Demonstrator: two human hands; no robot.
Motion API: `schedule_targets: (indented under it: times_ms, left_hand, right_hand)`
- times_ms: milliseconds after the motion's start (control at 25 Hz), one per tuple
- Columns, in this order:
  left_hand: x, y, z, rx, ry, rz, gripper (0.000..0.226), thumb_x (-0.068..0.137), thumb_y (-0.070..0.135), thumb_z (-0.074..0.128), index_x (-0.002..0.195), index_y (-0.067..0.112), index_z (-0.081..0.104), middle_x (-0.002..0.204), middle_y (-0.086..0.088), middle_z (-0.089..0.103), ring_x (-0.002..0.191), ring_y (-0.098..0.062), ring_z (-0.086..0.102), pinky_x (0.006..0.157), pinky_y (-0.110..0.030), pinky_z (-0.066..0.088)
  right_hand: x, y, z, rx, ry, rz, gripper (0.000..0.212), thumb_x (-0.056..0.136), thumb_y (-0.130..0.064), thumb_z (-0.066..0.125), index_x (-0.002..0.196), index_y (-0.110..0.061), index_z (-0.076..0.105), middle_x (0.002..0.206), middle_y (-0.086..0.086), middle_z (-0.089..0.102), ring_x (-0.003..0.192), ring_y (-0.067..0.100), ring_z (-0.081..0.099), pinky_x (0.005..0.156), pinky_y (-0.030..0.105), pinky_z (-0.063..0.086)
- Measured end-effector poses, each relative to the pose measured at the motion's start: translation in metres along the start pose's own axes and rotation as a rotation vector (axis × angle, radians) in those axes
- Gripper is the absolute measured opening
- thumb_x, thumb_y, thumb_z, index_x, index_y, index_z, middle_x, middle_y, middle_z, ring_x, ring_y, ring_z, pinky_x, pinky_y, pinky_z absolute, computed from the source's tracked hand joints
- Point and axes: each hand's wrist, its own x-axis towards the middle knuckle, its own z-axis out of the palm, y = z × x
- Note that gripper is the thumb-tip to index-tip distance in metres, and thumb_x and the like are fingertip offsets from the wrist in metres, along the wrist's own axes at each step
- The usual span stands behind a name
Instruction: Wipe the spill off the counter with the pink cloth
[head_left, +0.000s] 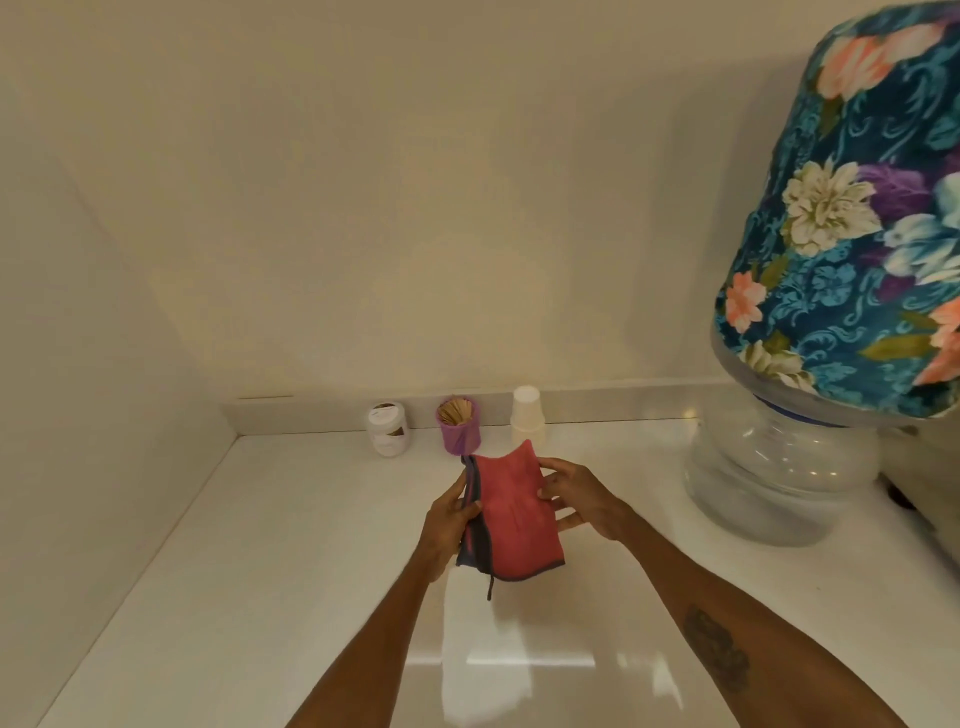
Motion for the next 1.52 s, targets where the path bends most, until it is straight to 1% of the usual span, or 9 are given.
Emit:
schedule_targets:
  times_ms: [360,520,640,920,1080,1240,1360,1480,1520]
  left_hand:
    - [0.039,0.022,0.110,0.083,-0.053,0.046,0.054,0.102,0.016,0.052,0.154,0.021,0.037,0.139,-0.010,0.063,0.115,-0.024,0.063,0.104,-0.037,0.049]
    - [0.062,0.033,0.158,0.149,-0.095,0.051,0.055,0.101,0.011,0.049,0.154,0.022,0.038,0.137,-0.008,0.064,0.122,-0.030,0.062,0.110,-0.046,0.048]
    - [0.077,0.039,0.188,0.215,-0.109,0.050,0.055,0.102,0.011,0.045,0.155,0.023,0.037,0.138,-0.009,0.063,0.124,-0.032,0.060,0.112,-0.048,0.044]
    - [0.097,0.034,0.224,0.400,-0.154,0.052,0.059,0.104,0.014,0.044,0.159,0.021,0.025,0.134,-0.014,0.064,0.123,-0.034,0.059,0.109,-0.044,0.045]
    - [0.100,0.028,0.220,0.475,-0.180,0.034,0.061,0.101,0.012,0.048,0.159,0.018,0.026,0.149,-0.012,0.055,0.139,-0.032,0.050,0.116,-0.046,0.040]
    - [0.098,0.026,0.207,0.616,-0.189,-0.013,0.056,0.104,0.023,0.046,0.158,0.020,0.029,0.157,-0.007,0.045,0.142,-0.031,0.047,0.117,-0.047,0.039]
    - [0.092,0.024,0.188,0.787,-0.189,0.010,0.057,0.106,0.030,0.044,0.159,0.021,0.025,0.164,-0.003,0.034,0.150,-0.026,0.035,0.123,-0.045,0.030]
    - [0.082,0.028,0.163,0.921,-0.140,0.145,0.053,0.104,0.028,0.049,0.155,0.023,0.036,0.158,-0.002,0.043,0.143,-0.024,0.045,0.116,-0.042,0.038]
    - [0.077,0.031,0.152,0.952,-0.104,0.209,0.049,0.102,0.023,0.052,0.150,0.023,0.043,0.152,-0.001,0.052,0.136,-0.022,0.053,0.111,-0.039,0.044]
  right_hand:
    - [0.002,0.035,-0.098,-0.098,0.247,0.017,0.061,0.093,0.008,0.055,0.146,-0.021,0.050,0.121,0.013,0.066,0.101,0.032,0.070,0.077,0.051,0.063]
    - [0.009,0.049,-0.131,-0.405,0.422,0.001,0.053,0.100,-0.005,0.051,0.149,-0.025,0.046,0.122,0.010,0.067,0.104,0.032,0.068,0.085,0.052,0.061]
    - [0.014,0.055,-0.147,-0.662,0.538,0.002,0.053,0.105,-0.016,0.043,0.155,-0.029,0.031,0.120,0.010,0.069,0.102,0.029,0.068,0.089,0.046,0.058]
    - [0.027,0.071,-0.158,-0.891,0.549,0.101,0.065,0.105,-0.027,0.048,0.159,-0.022,0.013,0.146,0.010,0.051,0.126,0.028,0.057,0.106,0.042,0.047]
    - [0.025,0.073,-0.156,-0.955,0.559,0.095,0.056,0.104,-0.021,0.049,0.154,-0.017,0.024,0.135,0.010,0.057,0.116,0.026,0.062,0.098,0.039,0.051]
    - [0.024,0.072,-0.142,-1.038,0.627,0.072,0.058,0.104,-0.023,0.048,0.155,-0.011,0.023,0.139,0.009,0.054,0.113,0.021,0.063,0.095,0.034,0.051]
    - [0.014,0.054,-0.126,-1.071,0.619,-0.023,0.035,0.100,-0.020,0.050,0.135,-0.013,0.052,0.127,0.011,0.062,0.109,0.028,0.064,0.089,0.040,0.052]
    - [-0.002,0.054,-0.100,-1.396,0.497,-0.160,0.033,0.076,-0.028,0.082,0.106,-0.018,0.075,0.098,0.007,0.074,0.080,0.024,0.071,0.066,0.035,0.057]
    - [-0.006,0.041,-0.088,-1.361,0.494,-0.156,0.034,0.063,-0.027,0.091,0.092,-0.018,0.076,0.087,0.005,0.073,0.068,0.020,0.069,0.055,0.030,0.052]
